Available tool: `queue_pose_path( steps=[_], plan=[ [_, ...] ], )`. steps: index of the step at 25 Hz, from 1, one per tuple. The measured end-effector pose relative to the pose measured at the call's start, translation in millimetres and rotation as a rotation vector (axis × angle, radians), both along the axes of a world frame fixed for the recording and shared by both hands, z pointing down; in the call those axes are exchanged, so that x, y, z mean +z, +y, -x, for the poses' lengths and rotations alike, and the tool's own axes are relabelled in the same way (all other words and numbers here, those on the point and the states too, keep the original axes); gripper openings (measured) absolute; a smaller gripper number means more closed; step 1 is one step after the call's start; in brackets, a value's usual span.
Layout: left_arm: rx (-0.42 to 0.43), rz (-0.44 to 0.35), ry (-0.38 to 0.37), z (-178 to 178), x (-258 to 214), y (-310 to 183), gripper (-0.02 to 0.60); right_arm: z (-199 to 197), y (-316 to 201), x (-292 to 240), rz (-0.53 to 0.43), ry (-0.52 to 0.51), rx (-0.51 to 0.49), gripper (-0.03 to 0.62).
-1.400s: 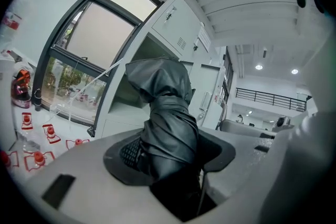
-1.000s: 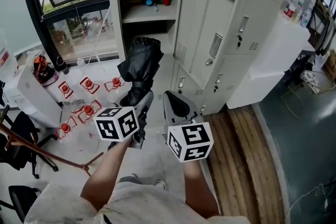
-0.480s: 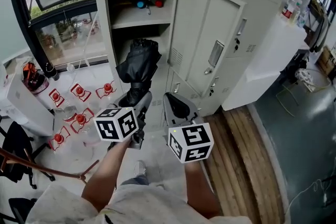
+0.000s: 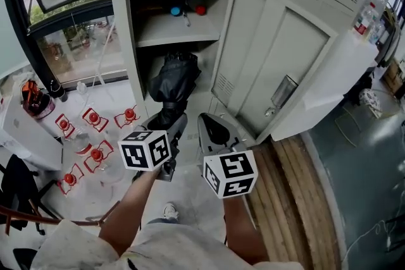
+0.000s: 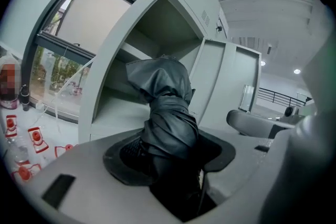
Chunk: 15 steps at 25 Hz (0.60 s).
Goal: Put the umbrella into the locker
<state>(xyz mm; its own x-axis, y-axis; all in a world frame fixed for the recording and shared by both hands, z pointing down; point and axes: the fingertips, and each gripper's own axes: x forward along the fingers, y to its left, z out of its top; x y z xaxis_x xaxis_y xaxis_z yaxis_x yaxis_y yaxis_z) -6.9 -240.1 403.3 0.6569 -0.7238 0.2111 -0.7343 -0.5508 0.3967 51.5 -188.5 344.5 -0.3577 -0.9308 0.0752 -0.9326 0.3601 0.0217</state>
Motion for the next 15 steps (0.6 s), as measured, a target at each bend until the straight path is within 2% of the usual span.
queue_pose_path(
  steps=[15],
  plan=[
    [0.122, 0.029, -0.088, -7, 27, -72, 0.239, 14, -80, -3, 0.012, 0.024, 0.073, 0.003]
  ],
)
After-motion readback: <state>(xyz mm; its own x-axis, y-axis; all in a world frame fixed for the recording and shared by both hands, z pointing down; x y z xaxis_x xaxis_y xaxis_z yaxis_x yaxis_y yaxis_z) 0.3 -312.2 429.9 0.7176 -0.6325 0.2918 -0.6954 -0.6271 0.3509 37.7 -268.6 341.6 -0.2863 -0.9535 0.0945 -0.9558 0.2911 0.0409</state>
